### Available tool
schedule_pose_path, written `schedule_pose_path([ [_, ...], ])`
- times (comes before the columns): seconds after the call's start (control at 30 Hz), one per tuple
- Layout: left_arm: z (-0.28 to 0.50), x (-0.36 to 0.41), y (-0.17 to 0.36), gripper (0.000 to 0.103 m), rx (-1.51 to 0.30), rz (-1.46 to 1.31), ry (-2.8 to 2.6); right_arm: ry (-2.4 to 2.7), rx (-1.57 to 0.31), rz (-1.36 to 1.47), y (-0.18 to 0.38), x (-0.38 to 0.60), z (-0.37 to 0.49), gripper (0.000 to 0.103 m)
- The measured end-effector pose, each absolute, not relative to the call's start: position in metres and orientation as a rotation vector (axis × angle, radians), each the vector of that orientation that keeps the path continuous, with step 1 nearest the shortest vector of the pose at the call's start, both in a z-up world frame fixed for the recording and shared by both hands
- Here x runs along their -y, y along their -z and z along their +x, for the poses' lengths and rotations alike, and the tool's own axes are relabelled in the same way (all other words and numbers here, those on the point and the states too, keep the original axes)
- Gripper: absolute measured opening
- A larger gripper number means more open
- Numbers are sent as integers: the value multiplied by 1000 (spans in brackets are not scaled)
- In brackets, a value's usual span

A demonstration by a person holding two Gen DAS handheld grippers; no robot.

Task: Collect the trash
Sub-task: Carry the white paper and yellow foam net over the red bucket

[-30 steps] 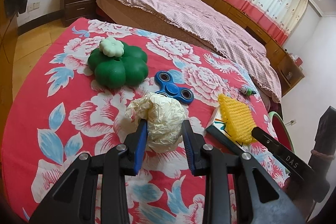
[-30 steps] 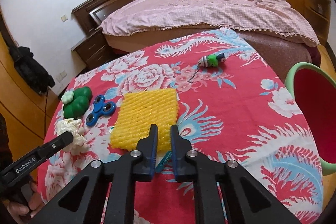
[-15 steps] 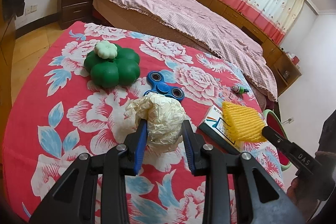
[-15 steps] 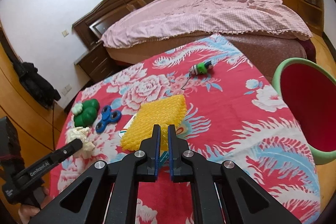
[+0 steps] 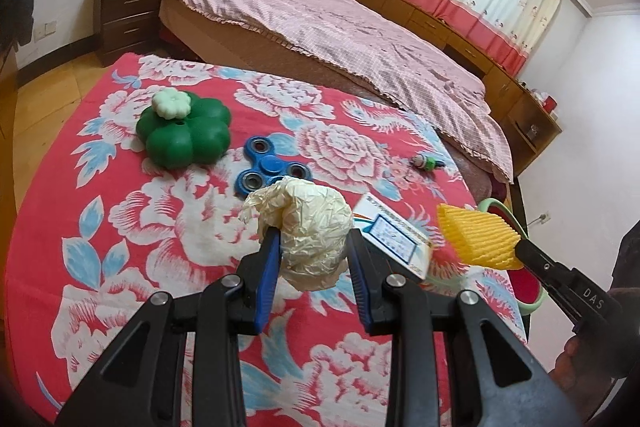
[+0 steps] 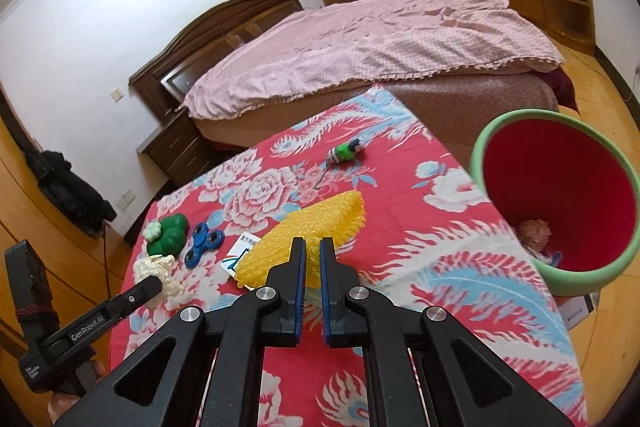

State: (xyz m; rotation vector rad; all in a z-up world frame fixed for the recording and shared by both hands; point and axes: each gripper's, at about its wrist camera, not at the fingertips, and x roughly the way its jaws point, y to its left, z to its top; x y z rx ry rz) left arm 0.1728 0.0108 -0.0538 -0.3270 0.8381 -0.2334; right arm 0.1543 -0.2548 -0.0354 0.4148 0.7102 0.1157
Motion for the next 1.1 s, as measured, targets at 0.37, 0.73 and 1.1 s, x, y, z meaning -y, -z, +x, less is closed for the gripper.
schedule_pose_path([
  [0.37, 165, 21, 43, 33, -845, -294, 298, -79, -672, 463, 26, 284, 127, 7],
  [0.73, 165, 62, 39, 33, -866, -239, 356, -33, -625, 536, 24, 323, 110, 7],
  [1.1, 167, 108, 34, 33, -892, -178, 425, 25, -579, 581, 25, 362, 96, 7],
])
